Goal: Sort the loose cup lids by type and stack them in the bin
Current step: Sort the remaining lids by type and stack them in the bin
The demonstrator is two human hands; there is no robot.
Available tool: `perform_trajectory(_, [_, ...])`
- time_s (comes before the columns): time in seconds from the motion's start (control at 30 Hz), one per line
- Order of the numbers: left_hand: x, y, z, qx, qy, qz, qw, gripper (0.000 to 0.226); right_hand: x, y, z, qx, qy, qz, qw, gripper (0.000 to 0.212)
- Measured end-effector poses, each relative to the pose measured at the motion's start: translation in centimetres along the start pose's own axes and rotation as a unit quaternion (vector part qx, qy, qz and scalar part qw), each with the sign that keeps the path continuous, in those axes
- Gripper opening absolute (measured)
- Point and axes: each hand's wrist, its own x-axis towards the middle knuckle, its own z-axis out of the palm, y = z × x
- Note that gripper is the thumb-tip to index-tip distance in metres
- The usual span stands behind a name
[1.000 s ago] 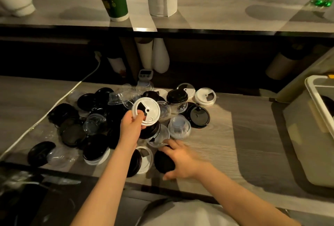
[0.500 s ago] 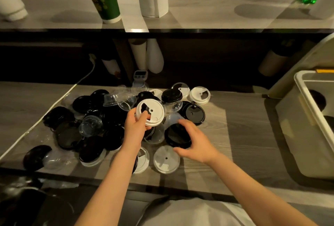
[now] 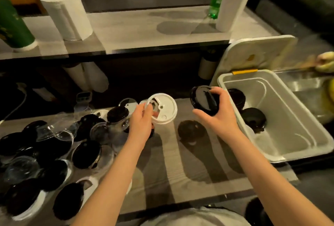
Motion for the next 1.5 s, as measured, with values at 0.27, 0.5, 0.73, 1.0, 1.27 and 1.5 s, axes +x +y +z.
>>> perform_trajectory(0.27, [0.3, 3.2, 10.2, 0.103, -0.068, 0.042, 0.991, 0.021, 2.1, 6.6, -8.7, -0.028, 0.018, 0.026, 0.999, 0.053])
perform_trajectory(0.5, [0.1, 4.4, 16.1, 0.129, -0.058, 0.046, 0.989, 0.021, 4.3, 12.9, -13.9, -0.092, -0.029, 0.070, 0.993, 0.051])
perform_trajectory(0.73, [0.3, 4.0, 19.1, 0.117, -0.029, 0.029, 0.992, 0.024, 8.3, 16.3, -14.6, -0.132, -0.145, 0.054, 0.979, 0.053])
perform_trajectory(1.0, [0.2, 3.7, 19.1, 0.106, 0.008, 0.015, 0.994, 0.021, 11.4, 15.7, -10.2, -0.185, -0.283, -0.044, 0.940, 0.058])
perform_trajectory(1.27, [0.1, 3.6, 19.3, 0.095, 0.017, 0.026, 0.995, 0.021, 8.3, 17.0, -14.4, -0.302, -0.256, 0.037, 0.918, 0.049])
perform_trajectory(1.5, [-0.1, 3.8, 20.8, 0.084, 0.000, 0.016, 0.996, 0.021, 7.2, 18.9, -12.1, -0.366, -0.373, 0.060, 0.851, 0.058])
